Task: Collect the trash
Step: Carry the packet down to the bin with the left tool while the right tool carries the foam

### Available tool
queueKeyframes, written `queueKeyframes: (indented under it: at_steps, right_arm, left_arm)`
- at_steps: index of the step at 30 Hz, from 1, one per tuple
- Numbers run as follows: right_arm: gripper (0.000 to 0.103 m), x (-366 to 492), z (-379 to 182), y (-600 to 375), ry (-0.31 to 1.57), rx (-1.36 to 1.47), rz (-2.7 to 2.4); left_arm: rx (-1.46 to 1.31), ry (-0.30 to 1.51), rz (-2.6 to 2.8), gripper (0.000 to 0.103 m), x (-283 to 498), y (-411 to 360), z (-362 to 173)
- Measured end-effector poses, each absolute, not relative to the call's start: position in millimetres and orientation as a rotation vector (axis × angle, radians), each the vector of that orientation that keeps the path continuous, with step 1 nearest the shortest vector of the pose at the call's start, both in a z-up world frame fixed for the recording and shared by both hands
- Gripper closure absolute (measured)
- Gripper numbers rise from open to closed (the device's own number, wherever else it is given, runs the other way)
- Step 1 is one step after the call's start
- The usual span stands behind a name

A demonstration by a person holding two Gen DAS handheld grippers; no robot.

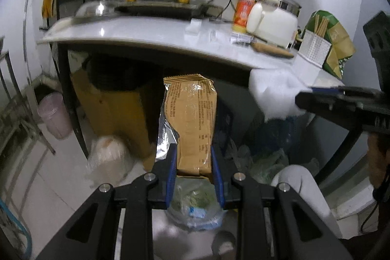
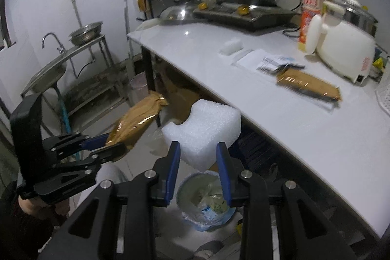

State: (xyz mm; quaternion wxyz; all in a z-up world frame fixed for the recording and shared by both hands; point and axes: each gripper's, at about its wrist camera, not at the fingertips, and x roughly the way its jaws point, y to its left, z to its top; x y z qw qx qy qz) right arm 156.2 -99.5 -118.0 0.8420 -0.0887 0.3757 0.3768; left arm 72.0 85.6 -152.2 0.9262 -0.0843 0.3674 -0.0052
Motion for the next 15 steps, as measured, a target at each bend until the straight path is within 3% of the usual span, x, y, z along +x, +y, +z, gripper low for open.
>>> queueKeyframes:
  at_steps: [15]
  right_arm:
    - [0.076,171.5,-220.5,-97.1,1.007,-0.198,0.791]
  left_arm:
    - [-0.200,0.968,-0.049,0.077,108.0,67.6,-240.1]
